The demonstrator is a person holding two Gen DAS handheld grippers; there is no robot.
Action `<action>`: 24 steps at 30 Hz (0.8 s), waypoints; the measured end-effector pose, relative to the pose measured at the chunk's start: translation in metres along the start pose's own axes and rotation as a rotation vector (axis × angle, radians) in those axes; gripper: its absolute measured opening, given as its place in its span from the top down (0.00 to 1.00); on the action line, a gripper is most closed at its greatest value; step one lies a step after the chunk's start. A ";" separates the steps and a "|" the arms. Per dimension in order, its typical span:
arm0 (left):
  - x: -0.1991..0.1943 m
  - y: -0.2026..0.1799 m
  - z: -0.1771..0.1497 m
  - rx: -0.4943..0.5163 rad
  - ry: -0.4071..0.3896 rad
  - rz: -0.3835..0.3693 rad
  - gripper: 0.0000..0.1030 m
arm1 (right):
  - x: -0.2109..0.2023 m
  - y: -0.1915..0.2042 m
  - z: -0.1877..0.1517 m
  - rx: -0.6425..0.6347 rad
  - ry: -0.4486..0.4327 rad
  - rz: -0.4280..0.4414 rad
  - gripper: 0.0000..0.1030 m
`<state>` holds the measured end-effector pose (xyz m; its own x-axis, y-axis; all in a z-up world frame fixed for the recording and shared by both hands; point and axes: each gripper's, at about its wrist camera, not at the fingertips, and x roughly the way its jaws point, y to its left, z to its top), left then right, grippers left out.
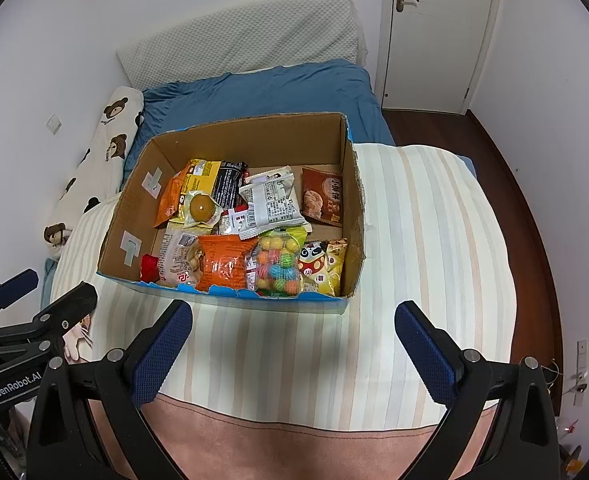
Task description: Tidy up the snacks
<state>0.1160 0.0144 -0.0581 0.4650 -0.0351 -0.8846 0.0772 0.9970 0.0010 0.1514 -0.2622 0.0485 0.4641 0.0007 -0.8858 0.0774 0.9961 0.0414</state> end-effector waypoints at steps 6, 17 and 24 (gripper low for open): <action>0.000 0.000 0.000 -0.003 0.000 0.001 0.00 | -0.001 -0.001 -0.001 -0.001 0.000 -0.001 0.00; -0.001 0.001 -0.001 -0.002 0.001 0.000 0.00 | -0.001 -0.001 -0.002 0.003 0.001 0.001 0.00; -0.001 0.000 -0.001 -0.001 0.001 -0.001 0.00 | -0.001 -0.002 -0.003 0.007 0.001 0.003 0.00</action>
<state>0.1147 0.0149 -0.0579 0.4642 -0.0359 -0.8850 0.0766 0.9971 -0.0003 0.1483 -0.2637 0.0485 0.4630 0.0036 -0.8863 0.0822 0.9955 0.0469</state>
